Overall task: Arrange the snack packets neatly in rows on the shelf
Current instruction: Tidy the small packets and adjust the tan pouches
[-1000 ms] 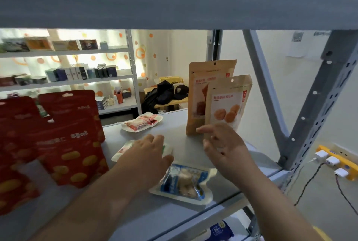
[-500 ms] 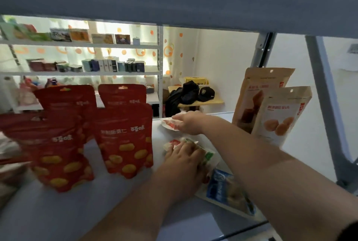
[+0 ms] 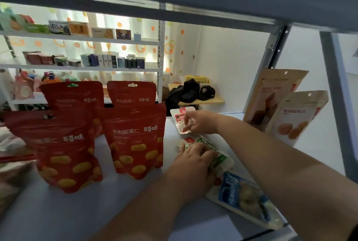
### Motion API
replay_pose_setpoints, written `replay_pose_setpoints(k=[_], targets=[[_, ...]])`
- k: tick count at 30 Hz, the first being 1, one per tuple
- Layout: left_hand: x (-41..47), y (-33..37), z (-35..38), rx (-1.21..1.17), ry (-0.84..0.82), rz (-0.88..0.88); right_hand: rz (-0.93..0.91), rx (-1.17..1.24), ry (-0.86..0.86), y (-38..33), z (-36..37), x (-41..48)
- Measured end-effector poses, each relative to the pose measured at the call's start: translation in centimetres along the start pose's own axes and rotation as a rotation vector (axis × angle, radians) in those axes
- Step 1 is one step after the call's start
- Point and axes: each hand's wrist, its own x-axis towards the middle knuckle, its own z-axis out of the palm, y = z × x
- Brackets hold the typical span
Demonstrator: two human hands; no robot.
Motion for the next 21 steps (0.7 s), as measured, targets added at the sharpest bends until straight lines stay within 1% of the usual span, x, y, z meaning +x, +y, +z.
replay_pose_setpoints(k=[2,4,6,7,10,11,13,18,21], targets=[[-0.1,0.0,0.0,0.004,0.016,-0.005,-0.007,0.027,0.042,-0.4,-0.5,-0.7],[-0.1,-0.2,0.0,0.027,0.056,-0.012,-0.007,0.037,0.134,-0.7,-1.1,-2.1],[0.0,-0.3,0.0,-0.014,0.079,-0.06,-0.021,0.032,0.224,-1.0,-1.5,-4.1],[0.0,-0.4,0.0,-0.059,0.077,-0.091,-0.021,0.027,0.223,-1.2,-1.6,-5.5],[0.2,-0.5,0.1,-0.122,0.083,-0.127,0.034,-0.036,0.1,-1.5,-1.2,-10.5],[0.3,-0.6,0.2,-0.131,0.08,-0.128,0.048,-0.041,0.086,-1.5,-0.8,-12.4],[0.4,-0.7,0.4,-0.137,0.076,-0.128,0.063,-0.009,0.083,-1.3,-0.1,-16.4],[0.8,-1.1,0.7,-0.136,0.073,-0.141,0.085,0.144,-0.03,-1.1,2.2,-23.3],[0.8,-1.1,0.8,-0.157,0.054,-0.149,0.08,0.195,0.005,-1.2,3.8,-24.9]])
